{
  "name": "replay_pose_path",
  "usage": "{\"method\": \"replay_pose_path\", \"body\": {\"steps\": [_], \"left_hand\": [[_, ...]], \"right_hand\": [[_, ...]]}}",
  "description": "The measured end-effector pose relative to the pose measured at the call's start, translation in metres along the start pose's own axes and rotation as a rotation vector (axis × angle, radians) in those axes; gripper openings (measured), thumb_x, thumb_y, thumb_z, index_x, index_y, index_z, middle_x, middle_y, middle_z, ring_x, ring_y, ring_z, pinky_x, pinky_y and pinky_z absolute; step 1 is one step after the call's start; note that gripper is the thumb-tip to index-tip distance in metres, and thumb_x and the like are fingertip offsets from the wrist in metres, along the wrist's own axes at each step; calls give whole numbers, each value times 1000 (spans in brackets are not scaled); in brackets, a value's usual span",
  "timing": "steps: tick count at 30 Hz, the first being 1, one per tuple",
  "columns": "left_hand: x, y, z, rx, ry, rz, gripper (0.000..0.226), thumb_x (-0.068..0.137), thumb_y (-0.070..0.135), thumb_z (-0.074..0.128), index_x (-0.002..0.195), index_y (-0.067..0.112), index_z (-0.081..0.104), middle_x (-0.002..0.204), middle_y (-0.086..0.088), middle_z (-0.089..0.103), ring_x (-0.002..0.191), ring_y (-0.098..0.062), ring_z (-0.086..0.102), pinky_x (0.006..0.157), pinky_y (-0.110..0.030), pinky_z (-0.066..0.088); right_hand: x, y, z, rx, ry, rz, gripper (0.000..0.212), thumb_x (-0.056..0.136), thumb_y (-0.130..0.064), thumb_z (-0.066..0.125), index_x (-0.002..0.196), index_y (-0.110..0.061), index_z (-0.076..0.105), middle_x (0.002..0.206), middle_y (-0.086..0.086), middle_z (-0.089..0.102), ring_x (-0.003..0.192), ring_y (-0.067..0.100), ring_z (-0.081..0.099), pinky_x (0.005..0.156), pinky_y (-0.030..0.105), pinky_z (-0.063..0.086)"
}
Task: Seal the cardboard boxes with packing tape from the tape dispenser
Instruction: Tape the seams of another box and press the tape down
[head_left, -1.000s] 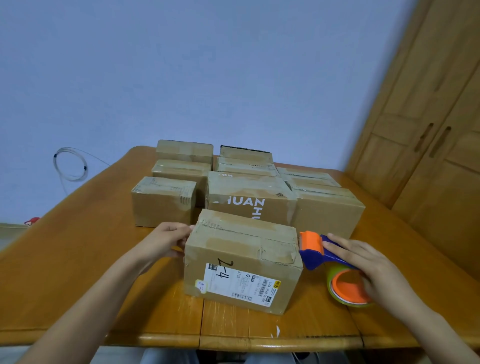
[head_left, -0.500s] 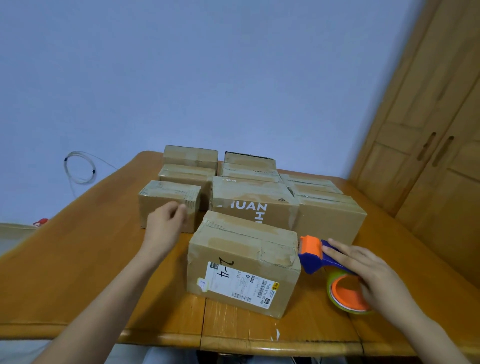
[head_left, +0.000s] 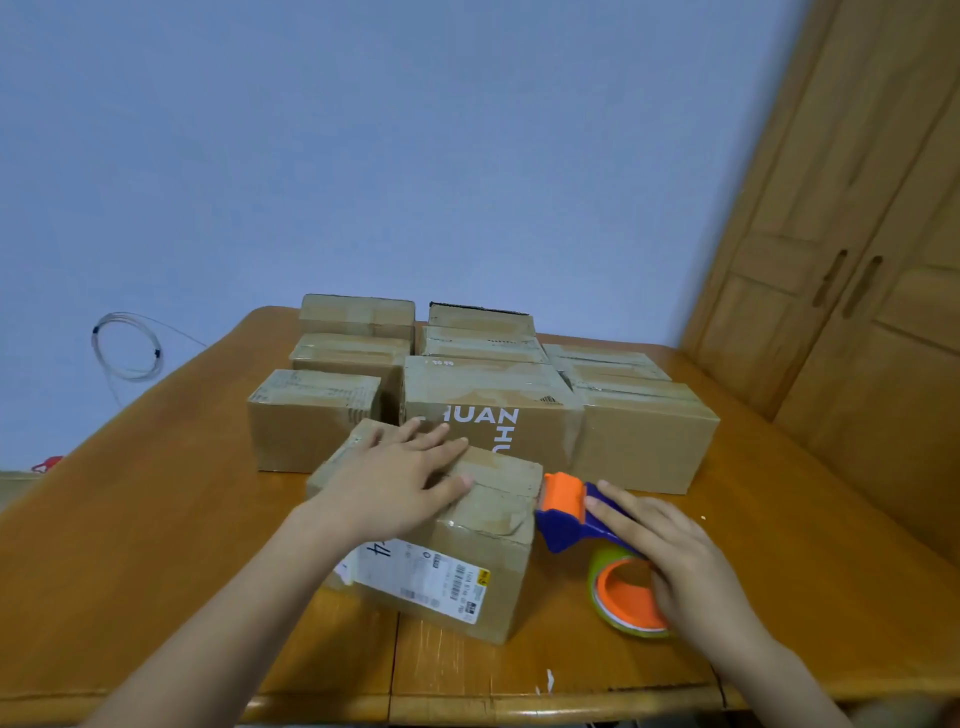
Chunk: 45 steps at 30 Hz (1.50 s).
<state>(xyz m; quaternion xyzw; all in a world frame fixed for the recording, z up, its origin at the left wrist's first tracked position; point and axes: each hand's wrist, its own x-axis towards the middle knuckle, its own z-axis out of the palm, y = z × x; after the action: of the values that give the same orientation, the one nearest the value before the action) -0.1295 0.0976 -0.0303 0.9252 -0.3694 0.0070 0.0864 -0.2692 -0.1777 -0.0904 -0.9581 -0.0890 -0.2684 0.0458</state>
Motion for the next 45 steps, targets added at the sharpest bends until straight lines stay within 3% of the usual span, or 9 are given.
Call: {"method": "replay_pose_path", "body": {"steps": [4, 9, 15, 21, 24, 27, 30, 34, 45], "left_hand": [[15, 17, 0, 3, -125, 73, 54, 99, 56, 19, 150, 43, 6, 159, 17, -4, 147, -7, -8, 120, -41, -6], [18, 12, 5, 5, -141, 75, 54, 98, 59, 15, 149, 47, 1, 157, 22, -7, 145, -4, -12, 117, -36, -10], [19, 12, 5, -39, -150, 83, 53, 97, 59, 15, 147, 50, 0, 157, 25, -5, 145, -1, -11, 116, -34, -12], [20, 9, 5, -46, -175, 84, 54, 96, 60, 12, 147, 50, -2, 155, 28, -7, 144, 1, -14, 115, -32, -14], [20, 8, 6, -50, -173, 81, 65, 86, 76, 1, 146, 52, -3, 154, 30, -7, 143, 2, -14, 114, -31, -14], [20, 8, 7, -56, -144, 89, 84, 64, 78, -11, 144, 54, -3, 153, 31, -5, 143, 3, -12, 115, -32, -13], [20, 8, 7, -52, -135, 91, 85, 64, 77, -10, 145, 54, -3, 154, 30, -4, 144, 2, -10, 115, -32, -12], [20, 9, 7, -48, -137, 76, 76, 73, 75, -3, 146, 53, -1, 156, 28, -1, 145, 1, -8, 115, -33, -11], [22, 11, 10, -23, -122, 90, 86, 64, 73, -13, 147, 52, -4, 157, 26, 1, 145, -2, -7, 116, -36, -10]], "right_hand": [[7, -21, 12, 1, 61, -21, 88, 68, 5, 56, 143, -35, 35, 141, -6, 48, 114, 16, 47, 79, 37, 55], [0, -16, 21, 88, 45, 6, 106, 73, 11, 70, 147, -47, 21, 147, -11, 34, 121, 14, 38, 82, 36, 52], [-2, -13, 14, 34, 19, -5, 125, 56, 12, 83, 148, -44, 20, 146, -9, 35, 115, 15, 40, 73, 38, 55], [-20, -2, 0, -206, -244, -7, 135, 34, -33, 98, 147, -40, 25, 140, -10, 43, 107, 13, 42, 68, 20, 39], [-30, 1, -1, -232, -276, -3, 143, 30, -36, 97, 149, -40, 18, 138, -9, 45, 103, 14, 43, 66, 20, 39], [-21, -7, 0, -243, -267, -69, 131, 35, -34, 97, 146, -40, 28, 137, -7, 45, 104, 17, 43, 66, 25, 50], [-9, -17, 6, -239, -271, -106, 109, 47, -36, 94, 141, -39, 39, 138, -8, 46, 106, 16, 43, 71, 25, 51], [6, -20, 6, -252, -292, -152, 105, 49, -35, 93, 139, -41, 39, 137, -10, 47, 106, 14, 43, 69, 25, 51], [46, -23, -18, -395, -334, -351, 99, 37, -31, 97, 124, -36, 50, 118, -3, 66, 84, 23, 65, 57, 33, 51]]}}
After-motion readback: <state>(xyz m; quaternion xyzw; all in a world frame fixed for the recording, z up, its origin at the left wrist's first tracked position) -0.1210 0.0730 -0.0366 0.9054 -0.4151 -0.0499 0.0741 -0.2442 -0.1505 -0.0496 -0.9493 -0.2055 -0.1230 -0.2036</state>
